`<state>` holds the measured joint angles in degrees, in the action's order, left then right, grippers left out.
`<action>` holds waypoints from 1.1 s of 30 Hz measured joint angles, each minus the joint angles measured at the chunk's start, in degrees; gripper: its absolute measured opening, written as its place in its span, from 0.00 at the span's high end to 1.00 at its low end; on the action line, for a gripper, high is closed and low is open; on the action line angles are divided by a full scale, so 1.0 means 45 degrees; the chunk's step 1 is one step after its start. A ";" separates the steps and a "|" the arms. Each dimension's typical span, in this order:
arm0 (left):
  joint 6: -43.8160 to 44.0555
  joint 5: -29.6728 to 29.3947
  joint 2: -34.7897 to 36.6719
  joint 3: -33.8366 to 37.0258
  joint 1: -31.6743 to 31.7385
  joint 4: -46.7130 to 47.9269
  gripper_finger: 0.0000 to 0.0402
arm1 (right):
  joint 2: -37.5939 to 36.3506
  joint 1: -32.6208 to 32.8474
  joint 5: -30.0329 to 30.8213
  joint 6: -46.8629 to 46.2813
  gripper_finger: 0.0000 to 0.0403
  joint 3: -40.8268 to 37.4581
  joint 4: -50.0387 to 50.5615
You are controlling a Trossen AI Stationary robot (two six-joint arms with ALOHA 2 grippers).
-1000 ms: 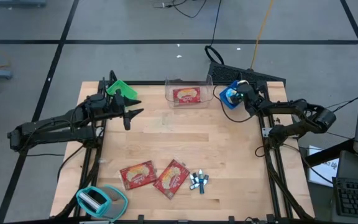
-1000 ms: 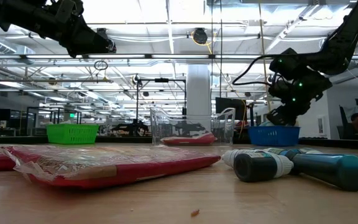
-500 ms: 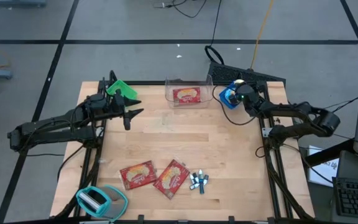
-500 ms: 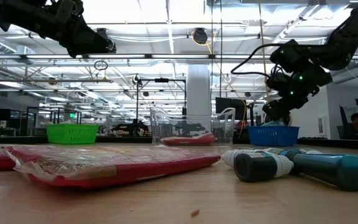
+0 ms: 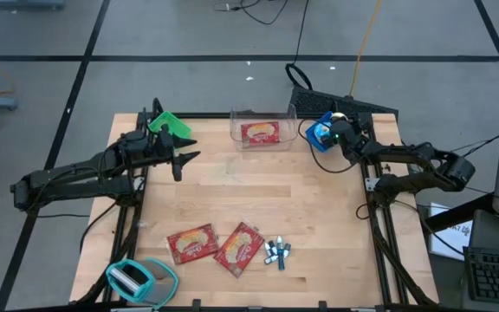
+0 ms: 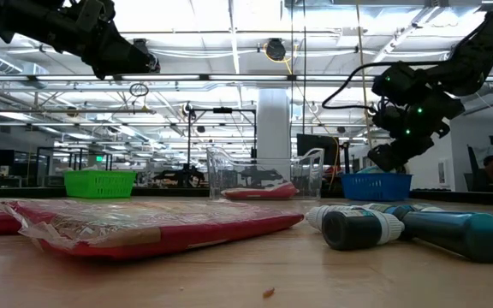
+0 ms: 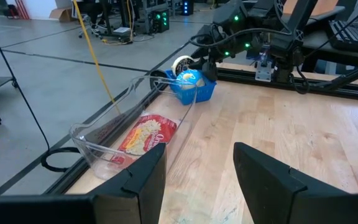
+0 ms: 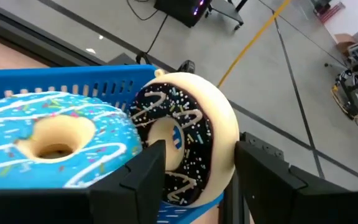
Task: Pick & Place Food Item
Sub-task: Put the black donut into the blue bin, then put the left popcorn bag into the transparent bin
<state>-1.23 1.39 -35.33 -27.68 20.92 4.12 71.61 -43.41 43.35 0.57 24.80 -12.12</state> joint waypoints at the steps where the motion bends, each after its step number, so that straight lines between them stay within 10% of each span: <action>1: 0.0000 0.0000 0.0000 0.0000 0.0001 0.0000 0.54 | -0.0019 0.0006 -0.0001 0.0016 0.54 0.0000 -0.0004; 10: 0.0000 -0.0002 -0.0003 0.0000 0.0001 0.0000 0.54 | -0.1269 0.0008 -0.0318 -0.1343 0.53 0.0000 0.0637; 24: 0.0000 0.0000 -0.0001 0.0000 0.0001 -0.0004 0.54 | -0.3938 0.0316 -0.4254 -0.3315 0.54 0.0005 0.1126; 33: 0.0000 0.0000 -0.0001 0.0000 -0.0004 -0.0005 0.54 | -0.5297 0.3254 -0.8673 -0.2989 0.57 0.0005 0.0560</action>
<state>-1.23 1.39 -35.34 -27.68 20.91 4.10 47.78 -28.77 4.33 -12.88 24.82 -9.60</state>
